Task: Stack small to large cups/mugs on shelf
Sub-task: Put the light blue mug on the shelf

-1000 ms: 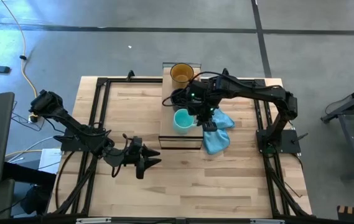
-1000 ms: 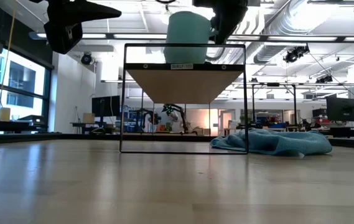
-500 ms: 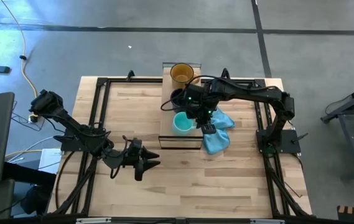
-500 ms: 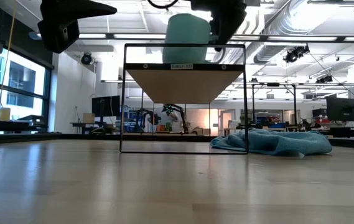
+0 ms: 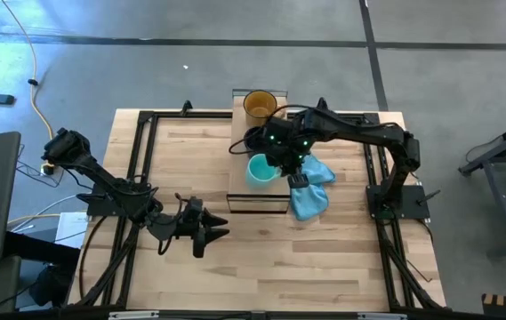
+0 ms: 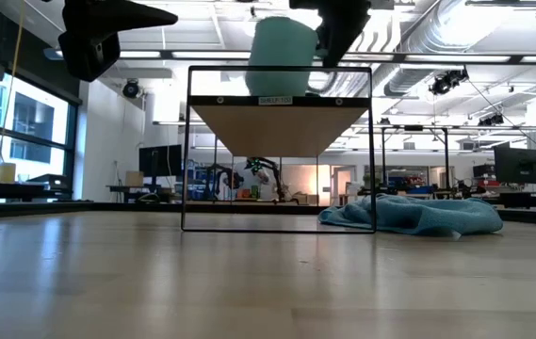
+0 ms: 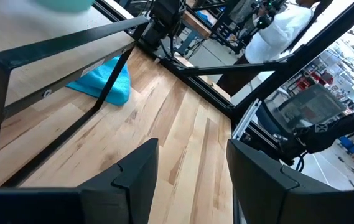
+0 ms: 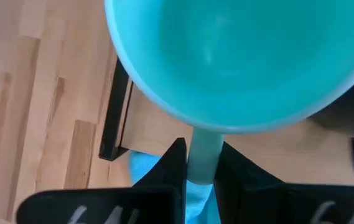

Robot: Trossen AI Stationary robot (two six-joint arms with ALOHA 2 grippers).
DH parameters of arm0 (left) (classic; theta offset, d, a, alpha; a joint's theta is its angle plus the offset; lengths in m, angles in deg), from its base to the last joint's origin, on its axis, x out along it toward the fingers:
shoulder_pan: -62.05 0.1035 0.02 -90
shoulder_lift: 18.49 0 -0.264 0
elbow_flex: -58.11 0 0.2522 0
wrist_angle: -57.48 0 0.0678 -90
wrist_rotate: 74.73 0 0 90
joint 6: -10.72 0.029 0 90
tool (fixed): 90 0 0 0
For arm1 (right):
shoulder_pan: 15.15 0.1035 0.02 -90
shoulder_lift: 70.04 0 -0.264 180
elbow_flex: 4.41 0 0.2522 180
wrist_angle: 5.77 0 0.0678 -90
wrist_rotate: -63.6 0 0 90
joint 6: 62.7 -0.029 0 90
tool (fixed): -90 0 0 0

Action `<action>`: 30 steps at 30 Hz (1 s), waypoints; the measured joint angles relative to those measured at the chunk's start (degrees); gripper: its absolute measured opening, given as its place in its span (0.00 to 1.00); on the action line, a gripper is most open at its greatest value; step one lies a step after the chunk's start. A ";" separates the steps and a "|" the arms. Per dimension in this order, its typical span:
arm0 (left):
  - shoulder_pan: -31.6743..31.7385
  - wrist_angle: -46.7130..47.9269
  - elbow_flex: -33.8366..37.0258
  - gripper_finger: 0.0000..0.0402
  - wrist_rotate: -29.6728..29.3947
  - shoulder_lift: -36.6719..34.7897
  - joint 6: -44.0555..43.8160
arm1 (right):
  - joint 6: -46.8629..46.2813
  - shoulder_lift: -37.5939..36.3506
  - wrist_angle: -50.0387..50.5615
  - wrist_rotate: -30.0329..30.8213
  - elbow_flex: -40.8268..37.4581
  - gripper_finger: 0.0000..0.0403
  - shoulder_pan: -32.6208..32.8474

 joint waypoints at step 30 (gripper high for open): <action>0.00 0.67 0.00 0.45 -0.66 0.00 0.24 | -0.57 3.00 7.22 0.05 6.86 0.06 0.87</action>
